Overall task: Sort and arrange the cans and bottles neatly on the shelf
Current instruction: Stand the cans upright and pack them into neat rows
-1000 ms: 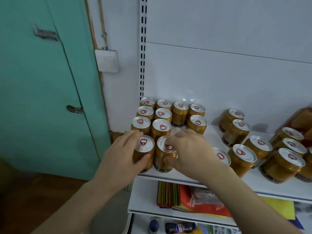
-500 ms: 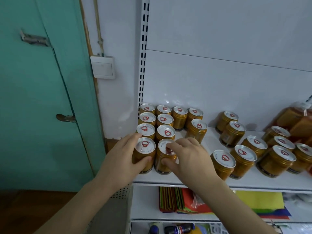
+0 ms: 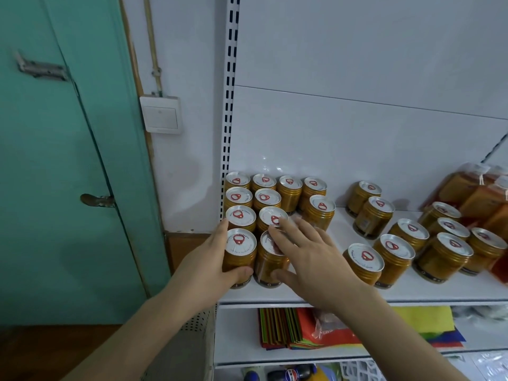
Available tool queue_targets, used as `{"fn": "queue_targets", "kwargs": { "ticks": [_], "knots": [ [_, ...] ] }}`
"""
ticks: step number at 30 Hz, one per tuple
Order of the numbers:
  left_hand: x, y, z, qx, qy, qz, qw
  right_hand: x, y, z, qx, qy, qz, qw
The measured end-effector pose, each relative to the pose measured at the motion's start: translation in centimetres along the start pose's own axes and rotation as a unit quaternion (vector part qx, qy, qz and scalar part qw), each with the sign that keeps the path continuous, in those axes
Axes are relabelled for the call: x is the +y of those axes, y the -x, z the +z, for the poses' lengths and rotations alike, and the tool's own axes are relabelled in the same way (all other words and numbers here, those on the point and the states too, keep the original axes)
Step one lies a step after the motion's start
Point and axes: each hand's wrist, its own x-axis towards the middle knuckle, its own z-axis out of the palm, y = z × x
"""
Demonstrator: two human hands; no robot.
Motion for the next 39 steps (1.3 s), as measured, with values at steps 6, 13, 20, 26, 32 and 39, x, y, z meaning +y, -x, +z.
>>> {"fn": "queue_targets", "kwargs": {
  "ticks": [6,13,20,26,32,39],
  "knots": [
    [-0.1,-0.1,0.2,-0.010,-0.001,-0.008,1.000,0.1,-0.1,0.4,-0.003,0.004,-0.008,1.000],
    [0.0,-0.2,0.6,-0.001,-0.018,-0.006,1.000,0.6,-0.3,0.3,-0.005,0.007,-0.025,1.000],
    [2.1,0.7,0.8,0.075,-0.178,0.053,0.980,2.5,1.9,-1.0,0.018,-0.013,0.014,1.000],
    [7.5,-0.1,3.8,0.086,-0.210,0.188,0.955,8.5,4.2,-2.3,0.051,-0.004,0.092,0.994],
    [11.0,-4.3,6.9,0.020,-0.261,0.174,0.949,13.2,0.4,-3.1,0.010,-0.001,0.068,0.998],
    [14.9,-9.8,8.6,-0.043,-0.229,0.130,0.964,18.4,1.4,-4.8,-0.037,-0.069,-0.015,0.997]
  ]
}}
